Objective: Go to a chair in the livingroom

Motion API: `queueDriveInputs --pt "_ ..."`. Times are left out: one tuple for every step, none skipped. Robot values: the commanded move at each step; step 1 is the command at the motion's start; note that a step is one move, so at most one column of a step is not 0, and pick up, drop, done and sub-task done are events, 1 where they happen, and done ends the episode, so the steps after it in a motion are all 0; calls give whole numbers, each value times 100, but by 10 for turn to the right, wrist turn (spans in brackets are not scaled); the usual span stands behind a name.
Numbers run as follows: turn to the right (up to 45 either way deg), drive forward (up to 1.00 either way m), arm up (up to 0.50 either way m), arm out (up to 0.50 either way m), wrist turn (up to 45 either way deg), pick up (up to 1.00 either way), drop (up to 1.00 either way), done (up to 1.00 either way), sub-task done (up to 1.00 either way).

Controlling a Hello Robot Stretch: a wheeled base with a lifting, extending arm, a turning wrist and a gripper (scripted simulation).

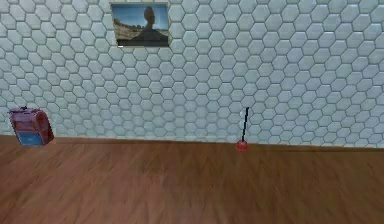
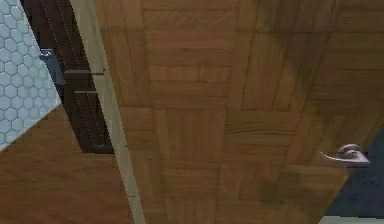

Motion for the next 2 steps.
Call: queueDriveInputs --pt "60 0 0 0 0 0 0 0 0" --pt "0 50 0 0 0 0 0 0 0"
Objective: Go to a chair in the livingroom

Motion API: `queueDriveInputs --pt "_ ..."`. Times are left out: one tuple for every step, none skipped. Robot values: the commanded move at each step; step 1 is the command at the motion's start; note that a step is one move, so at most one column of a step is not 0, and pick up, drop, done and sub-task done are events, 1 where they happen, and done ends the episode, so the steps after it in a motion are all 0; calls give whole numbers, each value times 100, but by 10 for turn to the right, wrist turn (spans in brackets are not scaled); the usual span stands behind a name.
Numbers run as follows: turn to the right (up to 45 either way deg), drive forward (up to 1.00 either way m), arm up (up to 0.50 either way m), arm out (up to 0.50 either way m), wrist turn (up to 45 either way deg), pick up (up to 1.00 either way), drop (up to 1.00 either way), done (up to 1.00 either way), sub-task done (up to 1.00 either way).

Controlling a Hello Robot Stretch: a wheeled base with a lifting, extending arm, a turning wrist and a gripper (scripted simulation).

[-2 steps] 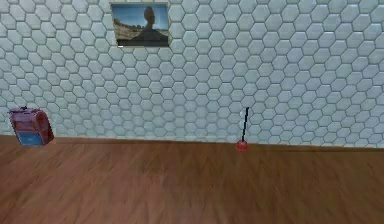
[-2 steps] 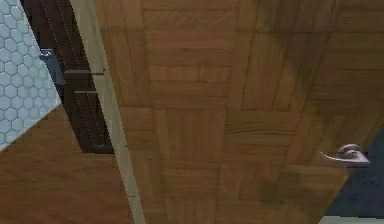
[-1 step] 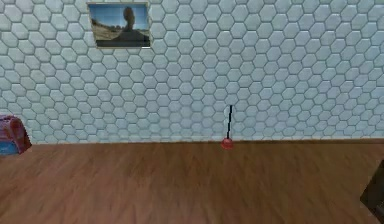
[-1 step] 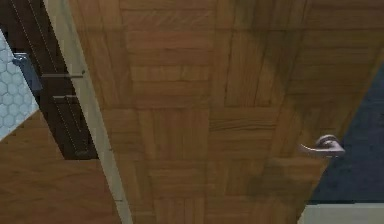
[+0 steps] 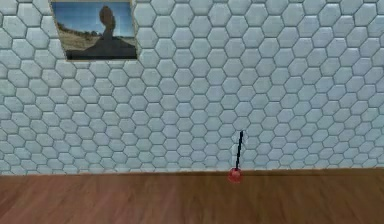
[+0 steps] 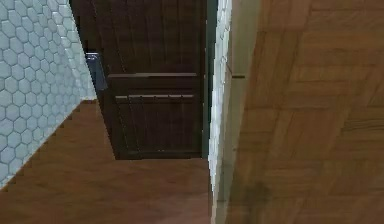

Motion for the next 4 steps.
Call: queueDriveInputs --pt "360 0 0 0 0 0 0 0 0" --pt "0 100 0 0 0 0 0 0 0" --pt "30 0 0 0 0 0 0 0 0" --pt "0 30 0 0 0 0 0 0 0"
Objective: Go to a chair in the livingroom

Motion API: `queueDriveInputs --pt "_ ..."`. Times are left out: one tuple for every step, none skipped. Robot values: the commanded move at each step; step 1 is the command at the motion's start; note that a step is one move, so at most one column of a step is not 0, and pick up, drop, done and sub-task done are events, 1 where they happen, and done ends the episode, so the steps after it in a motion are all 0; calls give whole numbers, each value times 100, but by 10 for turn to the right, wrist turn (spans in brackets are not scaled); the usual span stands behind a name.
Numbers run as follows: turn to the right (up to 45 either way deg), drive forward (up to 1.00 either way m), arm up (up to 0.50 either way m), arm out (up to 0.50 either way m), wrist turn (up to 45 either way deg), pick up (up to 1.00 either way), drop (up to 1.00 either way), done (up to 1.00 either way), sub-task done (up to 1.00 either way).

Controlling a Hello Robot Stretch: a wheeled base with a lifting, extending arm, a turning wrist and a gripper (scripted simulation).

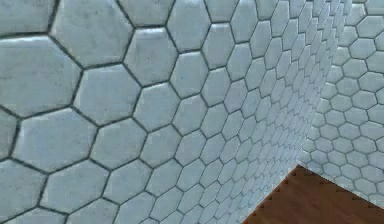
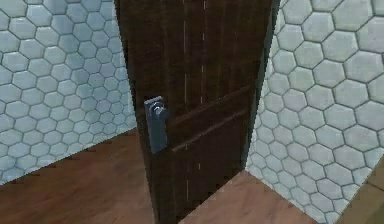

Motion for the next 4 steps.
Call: queueDriveInputs --pt "450 0 0 0 0 0 0 0 0" --pt "30 0 0 0 0 0 0 0 0" --pt "0 45 0 0 0 0 0 0 0" --pt "30 0 0 0 0 0 0 0 0"
